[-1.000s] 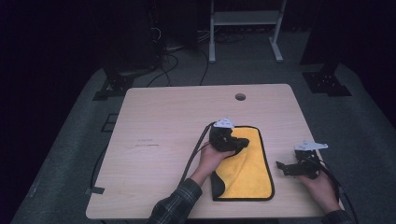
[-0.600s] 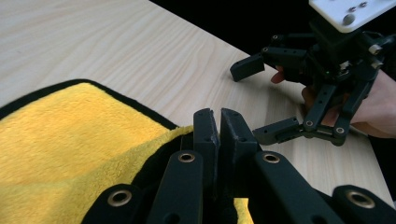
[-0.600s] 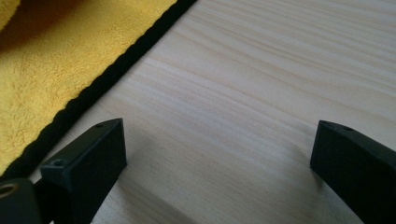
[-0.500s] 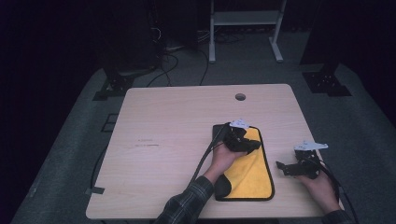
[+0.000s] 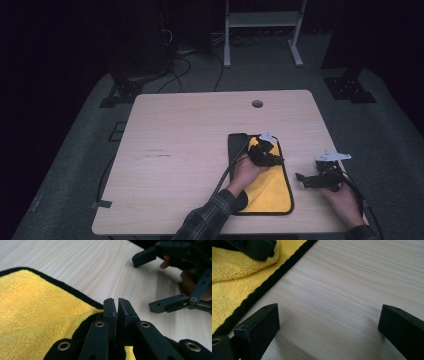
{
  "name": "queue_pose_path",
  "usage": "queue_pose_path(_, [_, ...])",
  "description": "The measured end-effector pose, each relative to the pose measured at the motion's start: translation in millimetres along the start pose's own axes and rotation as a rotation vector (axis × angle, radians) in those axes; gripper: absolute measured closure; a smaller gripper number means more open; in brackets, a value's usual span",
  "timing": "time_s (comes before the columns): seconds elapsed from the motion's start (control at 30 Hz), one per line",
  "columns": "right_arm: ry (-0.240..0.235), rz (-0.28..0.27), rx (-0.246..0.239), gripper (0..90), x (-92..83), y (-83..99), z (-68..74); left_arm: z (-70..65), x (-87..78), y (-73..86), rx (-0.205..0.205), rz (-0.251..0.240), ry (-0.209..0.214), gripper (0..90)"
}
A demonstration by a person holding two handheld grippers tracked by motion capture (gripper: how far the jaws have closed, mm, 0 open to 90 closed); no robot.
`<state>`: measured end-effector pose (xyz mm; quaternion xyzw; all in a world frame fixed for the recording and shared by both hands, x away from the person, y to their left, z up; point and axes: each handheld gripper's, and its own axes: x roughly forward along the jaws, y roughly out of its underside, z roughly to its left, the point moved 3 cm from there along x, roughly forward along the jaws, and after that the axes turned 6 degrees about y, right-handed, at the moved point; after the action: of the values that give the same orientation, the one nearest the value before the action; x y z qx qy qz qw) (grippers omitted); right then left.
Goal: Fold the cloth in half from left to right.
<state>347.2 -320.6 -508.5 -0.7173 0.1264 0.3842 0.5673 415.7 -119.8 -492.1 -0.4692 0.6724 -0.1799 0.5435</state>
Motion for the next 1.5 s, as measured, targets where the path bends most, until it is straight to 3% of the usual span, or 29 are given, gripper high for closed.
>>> queue_pose_path(0.1, [0.000, 0.000, 0.000, 2.7, 0.0, 0.0, 0.0, -1.4, -5.0, -2.1, 0.002, -0.025, 0.014, 79.5])
queue_pose_path(0.23, [-0.001, 0.001, 0.001, 2.7, -0.3, 0.2, 0.1, -6.6, -29.6, -8.1, 0.023, -0.066, 0.010, 70.6])
queue_pose_path(0.47, [-0.001, 0.000, 0.000, 2.7, -0.2, 0.2, 0.1, -3.8, -88.1, 1.8, 0.030, -0.106, -0.095, 58.7])
queue_pose_path(0.57, [-0.001, 0.000, -0.001, 2.7, -0.2, 0.2, 0.0, 2.6, -106.8, 16.0, 0.029, -0.088, -0.162, 53.1])
queue_pose_path(0.77, [-0.001, 0.000, -0.001, 2.7, -0.3, 0.2, 0.0, 17.6, -130.4, 51.7, -0.017, -0.062, -0.255, 46.8])
queue_pose_path(0.9, [0.000, 0.000, 0.000, 2.7, -0.3, 0.2, 0.0, 25.6, -136.8, 67.5, -0.039, -0.030, -0.299, 43.9])
queue_pose_path(1.0, [0.000, 0.000, 0.000, 2.7, -0.3, 0.3, 0.0, 29.6, -136.9, 74.1, -0.061, -0.031, -0.304, 42.6])
queue_pose_path(1.27, [0.000, 0.000, 0.001, 2.7, -0.3, 0.3, 0.0, 25.4, -121.5, 81.4, -0.040, 0.039, -0.334, 45.1])
queue_pose_path(1.37, [0.000, 0.000, 0.001, 2.7, -0.3, 0.3, 0.0, 19.8, -119.3, 83.2, -0.022, 0.039, -0.358, 52.4])
queue_pose_path(1.5, [0.000, 0.000, 0.000, 2.7, -0.3, 0.3, 0.0, 13.8, -118.4, 85.6, -0.026, 0.032, -0.347, 68.7])
